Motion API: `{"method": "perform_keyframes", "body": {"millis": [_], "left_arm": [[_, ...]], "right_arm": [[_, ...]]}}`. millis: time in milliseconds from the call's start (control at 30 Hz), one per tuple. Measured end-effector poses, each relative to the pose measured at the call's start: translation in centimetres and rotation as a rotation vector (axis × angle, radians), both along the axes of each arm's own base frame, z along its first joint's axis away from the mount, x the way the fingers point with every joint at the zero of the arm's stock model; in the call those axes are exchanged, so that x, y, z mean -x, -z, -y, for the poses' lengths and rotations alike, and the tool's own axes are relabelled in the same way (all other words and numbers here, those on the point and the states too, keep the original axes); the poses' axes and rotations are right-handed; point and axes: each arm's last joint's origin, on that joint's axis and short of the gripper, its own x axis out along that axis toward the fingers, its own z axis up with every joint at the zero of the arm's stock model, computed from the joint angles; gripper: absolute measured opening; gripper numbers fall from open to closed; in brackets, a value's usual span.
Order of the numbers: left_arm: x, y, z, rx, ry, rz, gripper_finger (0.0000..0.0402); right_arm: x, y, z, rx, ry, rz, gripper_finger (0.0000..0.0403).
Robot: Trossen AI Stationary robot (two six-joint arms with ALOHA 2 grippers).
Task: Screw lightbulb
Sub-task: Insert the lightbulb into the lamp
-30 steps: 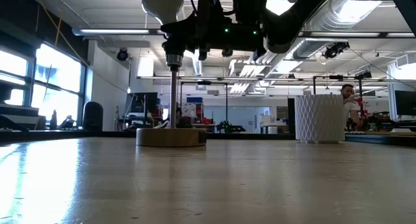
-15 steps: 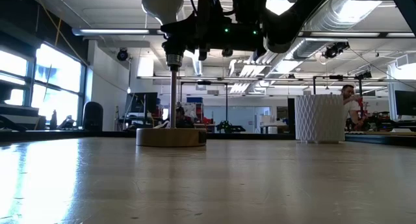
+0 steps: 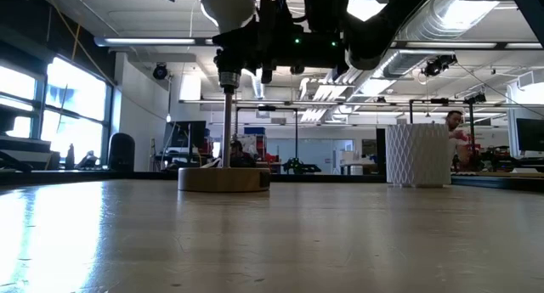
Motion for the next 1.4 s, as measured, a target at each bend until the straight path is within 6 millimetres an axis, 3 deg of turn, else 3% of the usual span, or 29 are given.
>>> {"method": "perform_keyframes", "body": {"millis": [133, 267, 500, 967, 1400], "left_arm": [[-0.7, 0.3, -0.1, -0.002, 0.000, -0.001, 0.0026], [-0.8, 0.4, -0.1, -0.001, 0.002, 0.003, 0.0026], [-1.0, 0.4, -0.1, 0.003, 0.018, 0.015, 0.0025], [-1.2, 0.0, 0.2, -0.041, 0.071, 0.052, 0.0025], [-1.2, -0.4, 0.6, -0.093, 0.090, 0.069, 0.0025]], "right_arm": [[0.4, -0.1, 0.8, -0.050, -0.072, -0.042, 0.0269], [0.9, -0.5, 1.3, -0.052, -0.042, -0.105, 0.0304], [2.2, -3.5, 0.2, 0.051, 0.020, -0.117, 0.0310], [5.4, -6.4, -2.7, 0.150, 0.246, -0.351, 0.0311], [6.4, -6.8, -5.6, 0.178, 0.331, -0.434, 0.0311]]}}
